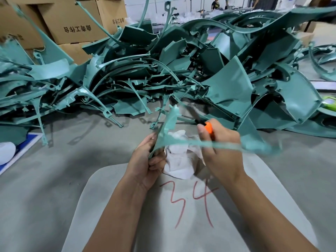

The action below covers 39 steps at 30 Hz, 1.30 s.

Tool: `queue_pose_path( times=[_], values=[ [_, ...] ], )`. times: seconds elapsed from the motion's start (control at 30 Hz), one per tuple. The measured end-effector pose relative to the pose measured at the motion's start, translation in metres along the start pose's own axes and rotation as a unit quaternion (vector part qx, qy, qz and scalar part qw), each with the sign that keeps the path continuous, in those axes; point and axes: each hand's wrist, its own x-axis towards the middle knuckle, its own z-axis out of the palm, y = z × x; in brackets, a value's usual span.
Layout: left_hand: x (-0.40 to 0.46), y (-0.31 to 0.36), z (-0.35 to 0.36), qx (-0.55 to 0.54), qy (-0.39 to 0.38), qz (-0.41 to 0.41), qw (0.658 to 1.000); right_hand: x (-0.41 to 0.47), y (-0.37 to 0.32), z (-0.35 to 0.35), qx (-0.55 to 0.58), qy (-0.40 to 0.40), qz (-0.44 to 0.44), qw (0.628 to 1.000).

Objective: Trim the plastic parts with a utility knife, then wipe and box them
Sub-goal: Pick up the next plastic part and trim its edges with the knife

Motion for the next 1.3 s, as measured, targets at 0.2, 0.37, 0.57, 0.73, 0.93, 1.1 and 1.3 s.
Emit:
queue_pose_path(
  times=[0.2, 0.37, 0.57, 0.73, 0.93, 1.1, 1.3],
  values=[
    [-0.005, 0.002, 0.001, 0.133, -0.037, 0.032, 0.990, 0.008, 0.002, -0.013, 0.347, -0.050, 0.159, 0.923],
    [-0.012, 0.004, 0.003, 0.148, -0.129, 0.013, 0.981, 0.012, 0.000, -0.018, 0.545, -0.211, 0.309, 0.750],
    [-0.012, 0.004, 0.012, 0.100, -0.084, 0.010, 0.991, 0.015, 0.001, -0.023, 0.549, -0.217, 0.378, 0.713],
    [-0.007, 0.008, 0.000, 0.227, 0.056, 0.244, 0.941, 0.023, 0.010, -0.022, 0.637, -0.055, 0.480, 0.601],
    [-0.001, -0.008, 0.003, 0.456, -0.010, 0.430, 0.779, 0.017, 0.006, -0.011, 0.565, -0.088, 0.461, 0.679],
    [0.012, 0.019, -0.012, 0.475, 0.054, 0.533, 0.698, 0.011, 0.001, -0.013, 0.549, -0.172, 0.407, 0.710],
    [-0.010, 0.007, 0.001, 0.364, 0.017, 0.435, 0.823, 0.013, -0.001, -0.014, 0.626, -0.158, 0.340, 0.684]
  ],
)
